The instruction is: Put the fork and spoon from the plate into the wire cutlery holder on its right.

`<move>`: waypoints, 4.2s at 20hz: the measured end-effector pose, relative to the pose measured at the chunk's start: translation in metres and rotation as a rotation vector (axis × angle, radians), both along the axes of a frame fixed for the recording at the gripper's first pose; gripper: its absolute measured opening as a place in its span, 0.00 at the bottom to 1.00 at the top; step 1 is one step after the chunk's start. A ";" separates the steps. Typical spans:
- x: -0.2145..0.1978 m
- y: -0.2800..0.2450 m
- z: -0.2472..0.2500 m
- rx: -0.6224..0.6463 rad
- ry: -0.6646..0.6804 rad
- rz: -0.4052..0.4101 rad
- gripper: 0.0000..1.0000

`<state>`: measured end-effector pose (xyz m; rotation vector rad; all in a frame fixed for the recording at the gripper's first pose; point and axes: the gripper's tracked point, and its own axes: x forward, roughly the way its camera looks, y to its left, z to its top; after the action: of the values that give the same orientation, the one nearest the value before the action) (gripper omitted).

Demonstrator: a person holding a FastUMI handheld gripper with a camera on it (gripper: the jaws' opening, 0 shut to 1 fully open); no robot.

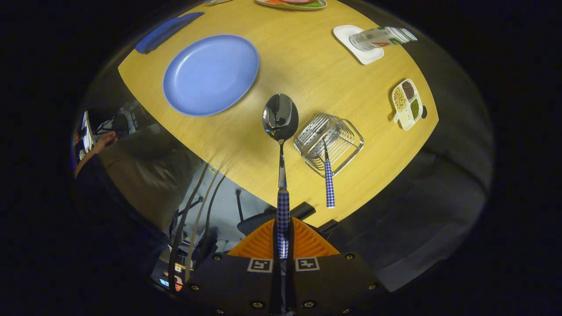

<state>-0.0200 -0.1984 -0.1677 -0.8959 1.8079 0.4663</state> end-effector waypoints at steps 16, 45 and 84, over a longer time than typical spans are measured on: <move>0.023 -0.070 -0.005 -0.116 0.099 -0.079 0.04; 0.076 -0.064 -0.074 -0.180 0.248 -0.045 0.08; 0.029 0.180 0.094 0.904 -1.426 -0.464 0.17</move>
<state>0.0089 -0.0187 -0.0736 -0.0090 0.3231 0.1716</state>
